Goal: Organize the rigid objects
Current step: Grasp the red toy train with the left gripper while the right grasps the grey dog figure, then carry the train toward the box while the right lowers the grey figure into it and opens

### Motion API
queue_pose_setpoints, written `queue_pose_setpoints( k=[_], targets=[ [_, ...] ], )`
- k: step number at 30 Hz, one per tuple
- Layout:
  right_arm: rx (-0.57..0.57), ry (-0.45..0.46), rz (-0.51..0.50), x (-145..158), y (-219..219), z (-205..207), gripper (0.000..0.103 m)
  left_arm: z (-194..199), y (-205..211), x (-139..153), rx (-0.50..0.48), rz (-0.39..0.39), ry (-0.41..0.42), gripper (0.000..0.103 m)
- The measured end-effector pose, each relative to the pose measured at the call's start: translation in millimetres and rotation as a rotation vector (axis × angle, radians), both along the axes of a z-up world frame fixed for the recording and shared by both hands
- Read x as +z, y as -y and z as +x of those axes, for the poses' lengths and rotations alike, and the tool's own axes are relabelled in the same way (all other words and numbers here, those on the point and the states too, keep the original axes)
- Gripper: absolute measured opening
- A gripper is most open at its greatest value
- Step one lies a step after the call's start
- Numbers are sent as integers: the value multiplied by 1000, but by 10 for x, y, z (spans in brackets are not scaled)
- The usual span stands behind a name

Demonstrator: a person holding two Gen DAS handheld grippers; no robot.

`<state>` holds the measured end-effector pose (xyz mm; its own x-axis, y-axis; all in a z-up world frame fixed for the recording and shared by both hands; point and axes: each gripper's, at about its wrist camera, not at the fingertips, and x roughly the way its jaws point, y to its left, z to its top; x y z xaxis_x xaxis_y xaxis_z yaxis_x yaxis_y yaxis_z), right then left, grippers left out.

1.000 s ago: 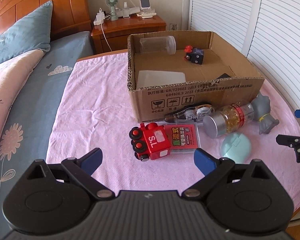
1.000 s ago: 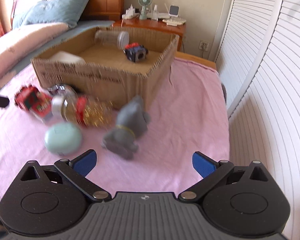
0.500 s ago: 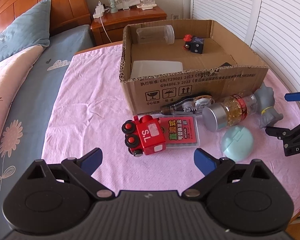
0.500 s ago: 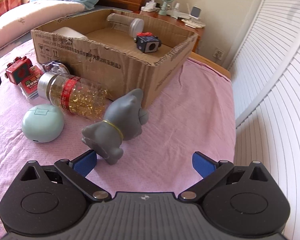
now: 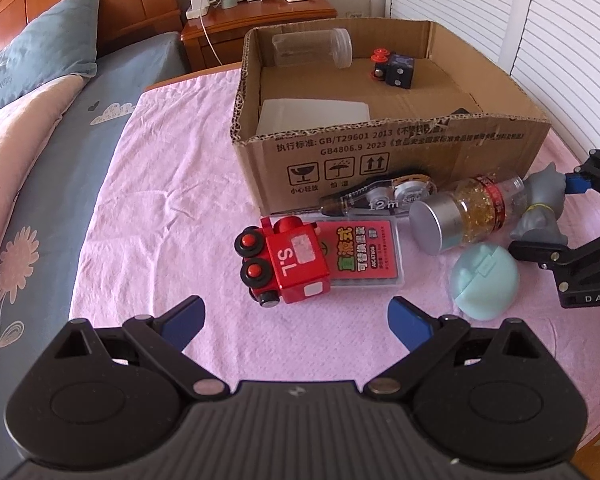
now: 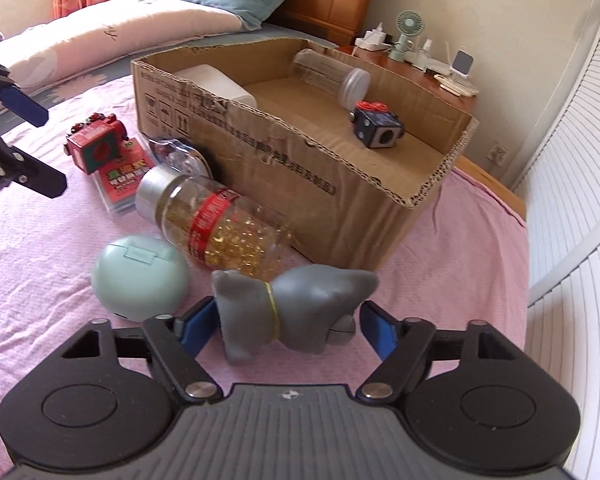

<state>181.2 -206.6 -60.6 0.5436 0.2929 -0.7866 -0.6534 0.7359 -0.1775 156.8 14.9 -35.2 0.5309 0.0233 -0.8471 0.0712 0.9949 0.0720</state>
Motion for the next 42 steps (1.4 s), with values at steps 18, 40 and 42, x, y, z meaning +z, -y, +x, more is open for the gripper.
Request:
queue_pose_setpoints(
  k=[18, 40, 42],
  targets=[
    [-157, -5, 48, 67, -6, -418, 76, 211, -212, -117, 102, -54, 75, 95],
    [-99, 23, 58, 99, 34, -437, 88, 173, -195, -184, 96, -103, 125, 48],
    [-85, 20, 61, 93, 59, -386, 88, 174, -190, -185, 94, -106, 125, 48]
  ],
)
